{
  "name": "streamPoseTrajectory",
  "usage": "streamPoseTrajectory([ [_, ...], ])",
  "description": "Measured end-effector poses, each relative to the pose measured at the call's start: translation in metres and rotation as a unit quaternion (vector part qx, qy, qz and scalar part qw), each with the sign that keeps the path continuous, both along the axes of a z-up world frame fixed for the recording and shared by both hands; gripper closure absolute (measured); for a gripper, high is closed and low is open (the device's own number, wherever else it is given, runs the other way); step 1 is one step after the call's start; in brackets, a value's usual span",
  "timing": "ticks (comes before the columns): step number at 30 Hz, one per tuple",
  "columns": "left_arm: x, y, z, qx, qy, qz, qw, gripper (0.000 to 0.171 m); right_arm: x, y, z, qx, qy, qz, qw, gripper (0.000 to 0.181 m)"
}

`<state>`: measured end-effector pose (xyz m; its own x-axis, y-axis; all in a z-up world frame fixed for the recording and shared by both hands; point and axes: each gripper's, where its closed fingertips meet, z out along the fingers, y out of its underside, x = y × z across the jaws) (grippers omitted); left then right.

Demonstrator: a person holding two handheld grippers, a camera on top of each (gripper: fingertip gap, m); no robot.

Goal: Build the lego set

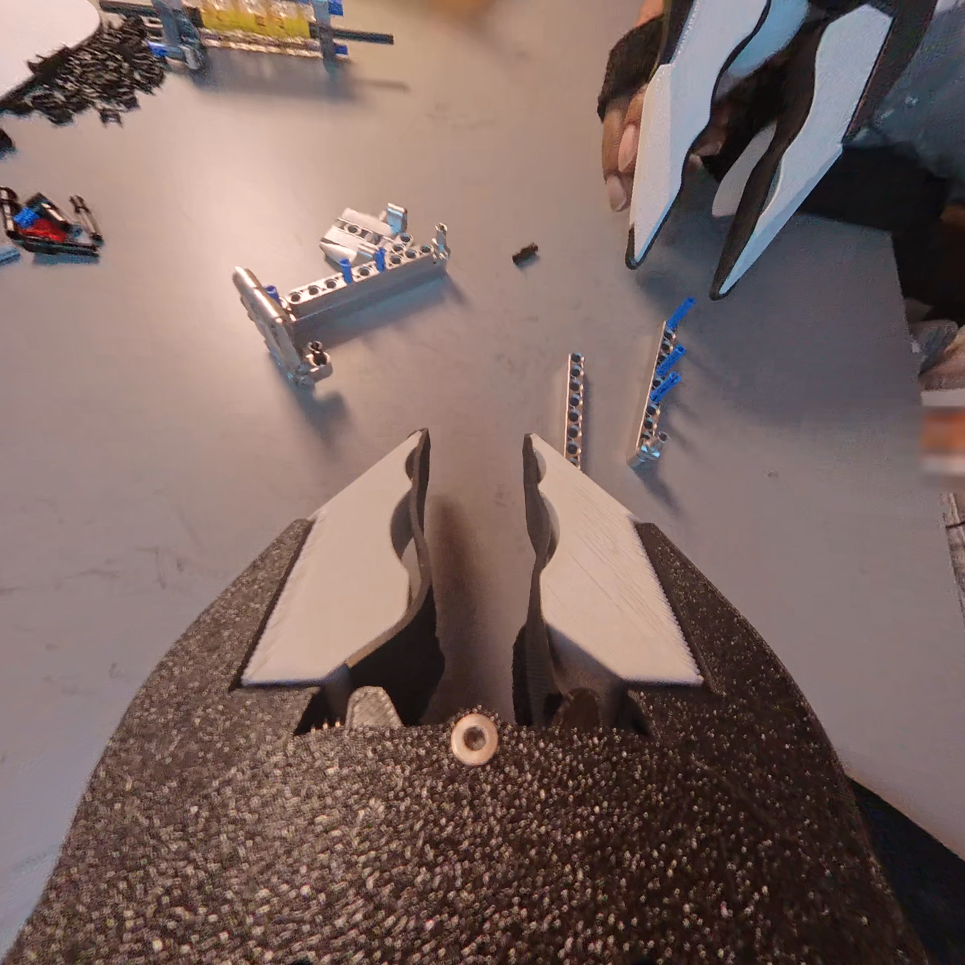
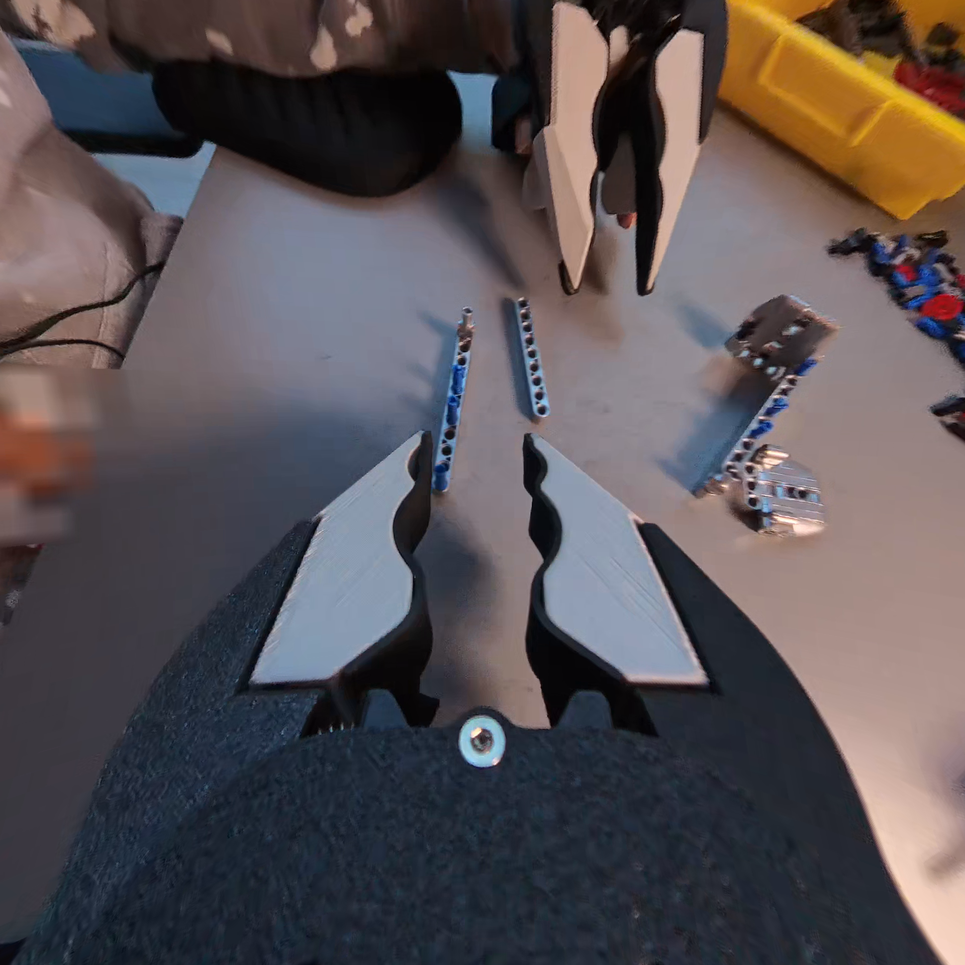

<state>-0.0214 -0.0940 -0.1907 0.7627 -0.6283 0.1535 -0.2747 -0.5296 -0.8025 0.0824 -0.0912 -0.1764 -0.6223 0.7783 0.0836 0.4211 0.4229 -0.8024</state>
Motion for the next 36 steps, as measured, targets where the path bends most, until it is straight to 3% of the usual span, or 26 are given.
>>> streamPoseTrajectory([
  [5,0.016,-0.020,-0.005,-0.024,0.014,-0.063,0.998,0.140,0.003,-0.017,-0.029,0.032,-0.060,0.034,0.997,0.150],
  [8,0.020,-0.029,-0.011,-0.034,0.040,-0.092,0.994,0.161,0.000,-0.013,-0.029,0.047,-0.055,0.027,0.997,0.166],
  [10,0.026,-0.028,-0.011,-0.029,0.048,-0.102,0.993,0.163,-0.001,-0.010,-0.030,0.062,-0.051,0.025,0.996,0.175],
  [17,0.028,-0.018,-0.011,0.001,0.080,-0.086,0.993,0.159,0.000,0.004,-0.032,0.074,-0.064,0.027,0.995,0.175],
  [22,0.028,-0.017,-0.002,0.007,0.049,-0.080,0.996,0.157,0.000,0.006,-0.032,0.071,-0.055,0.022,0.996,0.175],
  [28,0.035,-0.020,-0.018,-0.002,0.096,-0.098,0.991,0.153,0.001,0.005,-0.030,0.070,-0.037,0.014,0.997,0.169],
  [36,0.039,-0.021,-0.018,-0.024,0.093,-0.093,0.991,0.166,0.001,0.009,-0.014,0.029,-0.014,-0.004,0.999,0.157],
])
